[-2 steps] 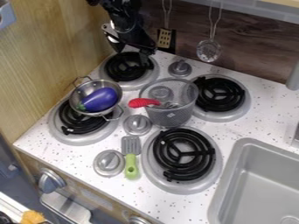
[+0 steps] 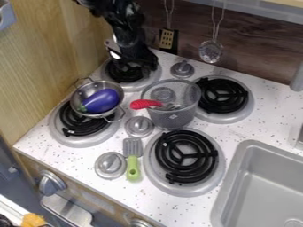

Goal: Moves a colourless container to the top left corner

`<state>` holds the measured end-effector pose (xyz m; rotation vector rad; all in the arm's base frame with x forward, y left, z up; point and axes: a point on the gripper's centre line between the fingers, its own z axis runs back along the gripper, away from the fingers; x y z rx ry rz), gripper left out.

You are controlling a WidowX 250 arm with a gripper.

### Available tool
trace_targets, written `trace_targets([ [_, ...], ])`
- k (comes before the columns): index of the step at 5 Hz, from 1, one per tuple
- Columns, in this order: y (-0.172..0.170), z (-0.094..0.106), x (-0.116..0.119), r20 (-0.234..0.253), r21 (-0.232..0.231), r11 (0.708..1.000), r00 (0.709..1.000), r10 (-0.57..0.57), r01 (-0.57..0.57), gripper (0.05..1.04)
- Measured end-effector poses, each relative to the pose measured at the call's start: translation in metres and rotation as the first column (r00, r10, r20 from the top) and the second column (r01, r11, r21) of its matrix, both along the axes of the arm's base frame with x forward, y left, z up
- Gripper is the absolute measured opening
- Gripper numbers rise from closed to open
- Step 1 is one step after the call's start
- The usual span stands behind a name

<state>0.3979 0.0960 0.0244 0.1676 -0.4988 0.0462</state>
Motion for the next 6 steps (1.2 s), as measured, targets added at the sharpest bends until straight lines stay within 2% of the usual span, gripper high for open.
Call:
trace_targets([
  [1, -0.018, 0.008, -0.002, -0.012, 0.005, 1.0, 0.999, -0.03, 0.03, 1.001],
  [2, -0.037, 0.028, -0.008, -0.021, -0.031, 0.999, 0.999, -0.044, 0.044, 1.001],
  [3, -0.063, 0.038, -0.015, -0.058, -0.086, 0.995, 0.996, -0.065, 0.059, 1.001],
  [4, -0.091, 0.036, -0.027, -0.051, -0.108, 0.991, 0.995, -0.083, 0.077, 1.001],
  [5, -0.115, 0.029, -0.039, -0.049, -0.108, 0.984, 0.988, -0.148, 0.142, 1.001],
  [6, -0.132, 0.025, -0.047, -0.031, -0.08, 0.976, 0.978, -0.205, 0.202, 1.001],
])
